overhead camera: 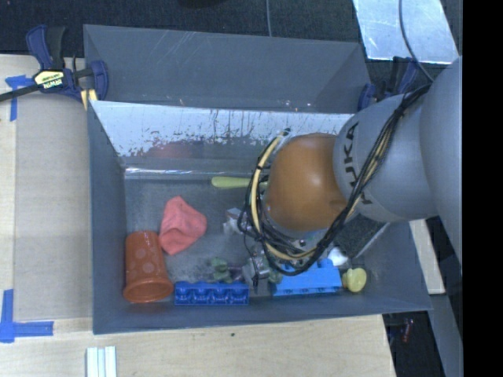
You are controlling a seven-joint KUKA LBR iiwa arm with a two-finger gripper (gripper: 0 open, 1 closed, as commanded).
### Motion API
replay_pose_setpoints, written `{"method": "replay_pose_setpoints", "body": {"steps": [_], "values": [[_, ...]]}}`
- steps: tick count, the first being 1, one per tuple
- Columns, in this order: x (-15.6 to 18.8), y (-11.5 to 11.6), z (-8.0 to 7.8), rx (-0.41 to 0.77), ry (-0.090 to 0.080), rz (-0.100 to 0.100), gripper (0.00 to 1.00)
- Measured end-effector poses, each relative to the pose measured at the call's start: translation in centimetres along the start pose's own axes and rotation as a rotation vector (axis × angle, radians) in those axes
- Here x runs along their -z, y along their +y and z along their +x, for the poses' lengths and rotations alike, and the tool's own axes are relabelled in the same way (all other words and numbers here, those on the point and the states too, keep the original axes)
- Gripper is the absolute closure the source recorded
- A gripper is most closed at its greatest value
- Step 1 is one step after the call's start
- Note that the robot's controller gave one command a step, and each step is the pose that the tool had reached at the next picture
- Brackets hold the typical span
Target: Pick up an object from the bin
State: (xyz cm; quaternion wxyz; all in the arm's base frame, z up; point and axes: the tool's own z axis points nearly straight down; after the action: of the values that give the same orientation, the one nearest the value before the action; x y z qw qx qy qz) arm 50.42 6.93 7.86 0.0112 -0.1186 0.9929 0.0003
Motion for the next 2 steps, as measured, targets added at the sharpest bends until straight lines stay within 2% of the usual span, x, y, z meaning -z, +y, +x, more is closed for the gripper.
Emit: {"method": "replay_pose_setpoints", "body": {"steps": [1,2], "values": [[4.5,6.7,-1.8,0.04,0.004,0.0,0.0],[7.2,7.6,-3.8,0.064,0.005,-0.007,0.0]]}}
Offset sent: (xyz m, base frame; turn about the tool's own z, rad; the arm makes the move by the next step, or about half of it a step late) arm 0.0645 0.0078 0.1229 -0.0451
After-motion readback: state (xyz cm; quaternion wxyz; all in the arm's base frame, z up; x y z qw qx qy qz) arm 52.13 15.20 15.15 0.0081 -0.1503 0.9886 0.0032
